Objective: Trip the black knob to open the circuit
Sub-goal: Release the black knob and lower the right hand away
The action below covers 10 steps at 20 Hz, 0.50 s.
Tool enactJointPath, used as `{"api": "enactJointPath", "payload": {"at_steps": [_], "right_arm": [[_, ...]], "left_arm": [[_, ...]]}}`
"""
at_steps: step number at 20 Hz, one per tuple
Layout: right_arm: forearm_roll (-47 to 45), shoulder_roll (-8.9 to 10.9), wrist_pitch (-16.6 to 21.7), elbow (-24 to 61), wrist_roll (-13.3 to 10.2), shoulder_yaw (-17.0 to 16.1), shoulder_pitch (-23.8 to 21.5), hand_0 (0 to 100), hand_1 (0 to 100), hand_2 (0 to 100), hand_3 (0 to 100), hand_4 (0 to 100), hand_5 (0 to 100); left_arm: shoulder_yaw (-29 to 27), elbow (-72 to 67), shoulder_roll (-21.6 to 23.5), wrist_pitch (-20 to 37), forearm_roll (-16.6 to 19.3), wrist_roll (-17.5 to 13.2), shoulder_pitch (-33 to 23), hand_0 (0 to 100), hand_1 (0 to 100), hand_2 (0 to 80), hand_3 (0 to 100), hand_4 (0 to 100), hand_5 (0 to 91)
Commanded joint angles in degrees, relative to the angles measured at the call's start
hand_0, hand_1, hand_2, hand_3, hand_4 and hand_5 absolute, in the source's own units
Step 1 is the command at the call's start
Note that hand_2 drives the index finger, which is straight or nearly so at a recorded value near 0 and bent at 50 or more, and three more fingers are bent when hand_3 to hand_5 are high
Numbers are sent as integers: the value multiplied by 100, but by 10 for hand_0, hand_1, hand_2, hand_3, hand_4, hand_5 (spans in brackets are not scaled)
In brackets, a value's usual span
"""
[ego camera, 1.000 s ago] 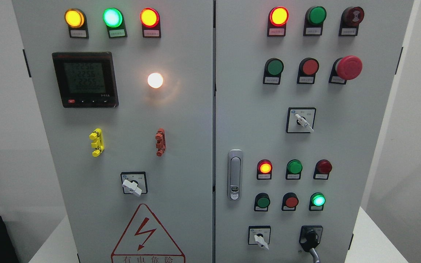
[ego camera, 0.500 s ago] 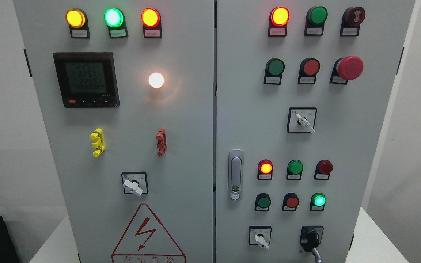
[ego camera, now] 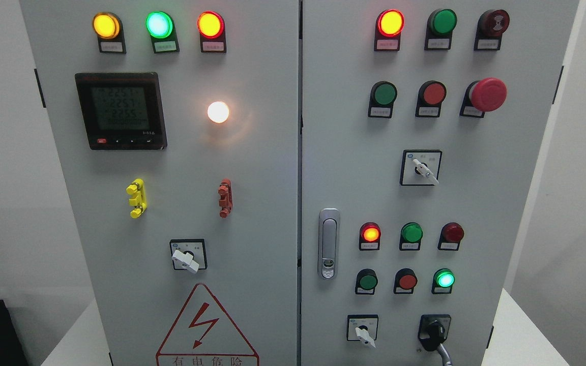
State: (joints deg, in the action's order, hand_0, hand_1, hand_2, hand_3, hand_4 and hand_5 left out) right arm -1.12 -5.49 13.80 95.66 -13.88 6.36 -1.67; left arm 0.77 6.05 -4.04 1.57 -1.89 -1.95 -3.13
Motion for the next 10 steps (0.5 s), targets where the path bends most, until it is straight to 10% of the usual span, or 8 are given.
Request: {"api": "enactJointPath", "payload": {"at_steps": [1,10], "right_arm": [[-10,-5,114,102,96,-47,97,921,855,0,1000,989,901],[-81,21,105,84,96,-161,97,922,856,0,1000,989,901]], "left_arm": [[-7,1,0,10,-14,1,23,120,389,0,0,0,0],[-7,1,-9,10,-14,1,23,120,389,0,0,0,0]]}}
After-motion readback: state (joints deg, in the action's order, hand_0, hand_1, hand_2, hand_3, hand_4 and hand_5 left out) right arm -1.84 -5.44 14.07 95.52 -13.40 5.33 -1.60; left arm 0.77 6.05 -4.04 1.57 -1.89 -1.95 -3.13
